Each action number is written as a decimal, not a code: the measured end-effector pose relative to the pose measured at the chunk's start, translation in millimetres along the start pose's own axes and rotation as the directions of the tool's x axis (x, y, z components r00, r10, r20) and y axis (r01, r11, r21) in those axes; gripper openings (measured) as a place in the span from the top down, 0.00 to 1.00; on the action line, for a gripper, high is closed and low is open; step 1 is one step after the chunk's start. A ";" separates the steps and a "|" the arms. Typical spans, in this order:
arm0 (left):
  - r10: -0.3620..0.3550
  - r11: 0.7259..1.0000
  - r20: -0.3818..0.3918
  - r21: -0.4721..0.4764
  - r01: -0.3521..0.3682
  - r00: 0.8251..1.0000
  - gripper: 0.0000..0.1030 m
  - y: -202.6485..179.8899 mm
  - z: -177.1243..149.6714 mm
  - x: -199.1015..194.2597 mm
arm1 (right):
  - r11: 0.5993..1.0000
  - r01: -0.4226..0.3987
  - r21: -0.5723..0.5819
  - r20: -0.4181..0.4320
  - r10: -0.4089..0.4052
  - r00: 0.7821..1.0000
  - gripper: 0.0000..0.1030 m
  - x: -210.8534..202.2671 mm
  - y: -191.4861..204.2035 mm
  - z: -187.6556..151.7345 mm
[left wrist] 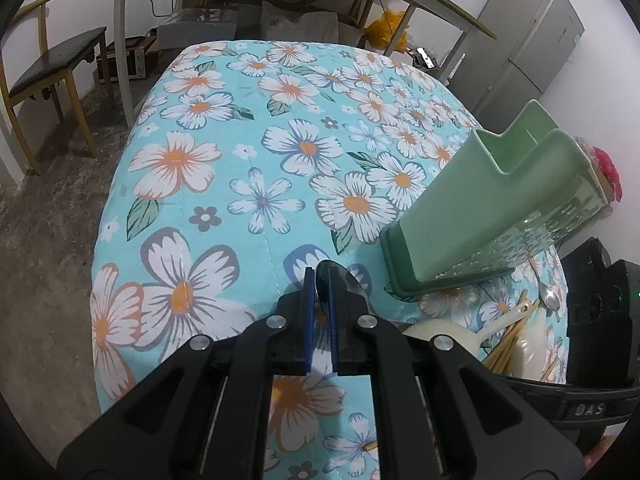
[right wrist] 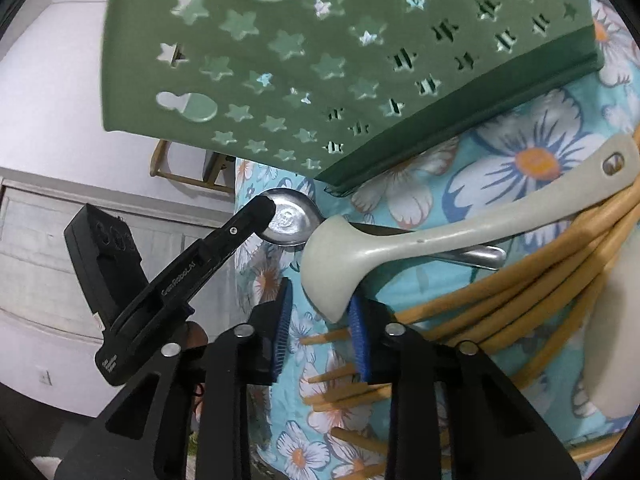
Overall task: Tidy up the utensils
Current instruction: 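Grasp the cream ladle handle with the right tool while the left tool grasps the metal spoon, then lift the cream ladle with the right tool while the left tool carries the metal spoon to the caddy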
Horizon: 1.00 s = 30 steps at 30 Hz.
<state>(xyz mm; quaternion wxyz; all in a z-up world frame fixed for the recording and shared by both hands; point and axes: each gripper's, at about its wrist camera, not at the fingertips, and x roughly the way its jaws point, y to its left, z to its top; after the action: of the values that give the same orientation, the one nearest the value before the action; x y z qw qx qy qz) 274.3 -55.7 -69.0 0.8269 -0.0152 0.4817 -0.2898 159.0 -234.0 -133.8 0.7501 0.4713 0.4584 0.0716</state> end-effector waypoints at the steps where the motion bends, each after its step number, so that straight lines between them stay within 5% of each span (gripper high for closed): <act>1: 0.002 1.000 0.001 0.000 -0.002 1.000 0.95 -0.3 -0.2 -0.3 | 1.000 -0.011 0.012 -0.002 0.011 1.000 0.80 3.0 -1.2 0.8; 8: 0.025 0.999 0.021 0.020 -0.026 0.999 0.95 -4.8 -1.1 -5.5 | 0.985 -0.146 0.097 -0.014 0.148 0.989 0.92 13.4 -3.8 0.5; 14: 0.048 0.997 0.078 0.059 -0.053 0.996 0.96 -14.2 -1.1 -24.9 | 0.970 -0.223 0.099 0.011 0.223 0.975 0.93 -2.2 -1.1 1.1; 30: 0.066 0.988 0.224 0.125 -0.096 0.972 0.99 -29.8 -15.1 -100.0 | 0.950 -0.310 0.032 0.094 0.306 0.947 0.93 -87.3 7.8 -7.6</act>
<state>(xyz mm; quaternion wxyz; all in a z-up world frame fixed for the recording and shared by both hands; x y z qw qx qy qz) 211.6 -27.3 10.8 0.8852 0.0286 0.3672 -0.2843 106.1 -272.0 -74.7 0.7379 0.5570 0.3474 0.1565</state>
